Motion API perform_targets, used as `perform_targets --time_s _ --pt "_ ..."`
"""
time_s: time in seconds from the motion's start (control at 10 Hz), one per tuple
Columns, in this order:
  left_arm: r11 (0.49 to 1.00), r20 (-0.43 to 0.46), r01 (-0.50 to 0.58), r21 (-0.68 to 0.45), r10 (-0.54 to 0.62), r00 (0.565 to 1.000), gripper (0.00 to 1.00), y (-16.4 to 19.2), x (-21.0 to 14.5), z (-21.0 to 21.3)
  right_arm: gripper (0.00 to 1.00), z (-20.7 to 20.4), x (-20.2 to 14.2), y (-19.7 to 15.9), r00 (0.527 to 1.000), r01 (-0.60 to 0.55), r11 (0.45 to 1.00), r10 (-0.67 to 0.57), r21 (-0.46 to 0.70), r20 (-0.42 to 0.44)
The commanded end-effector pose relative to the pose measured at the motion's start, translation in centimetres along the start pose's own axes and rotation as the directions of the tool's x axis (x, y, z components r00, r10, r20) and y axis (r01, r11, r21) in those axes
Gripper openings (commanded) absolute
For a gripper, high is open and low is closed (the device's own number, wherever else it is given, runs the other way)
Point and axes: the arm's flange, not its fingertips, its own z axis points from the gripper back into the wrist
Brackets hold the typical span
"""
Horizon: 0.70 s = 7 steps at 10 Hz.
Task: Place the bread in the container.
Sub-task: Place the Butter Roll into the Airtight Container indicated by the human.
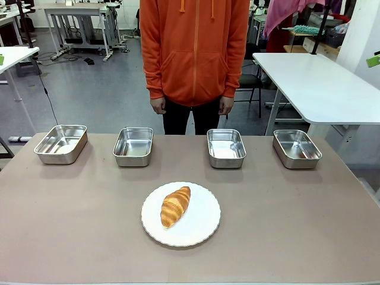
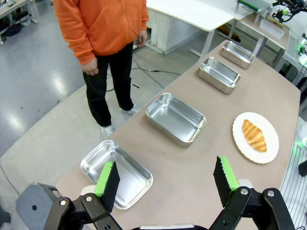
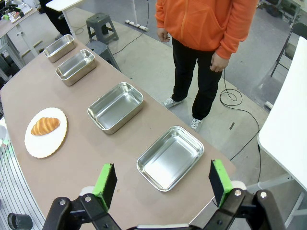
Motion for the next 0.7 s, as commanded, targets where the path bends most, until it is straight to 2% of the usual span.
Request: perform_targets --time_s 0.0,0.6 --pt "1.000 0.021 0.008 -0.010 -0.008 1.000 1.00 -0.10 -0.10 0.20 1.00 0.00 0.10 0.12 1.000 -0.005 1.000 0.005 0.003 0.017" --pt "1.000 0.021 0.008 -0.010 -0.008 1.000 1.00 -0.10 -0.10 0.20 1.00 0.00 0.10 0.12 1.000 -0.005 1.000 0.005 0.003 0.017"
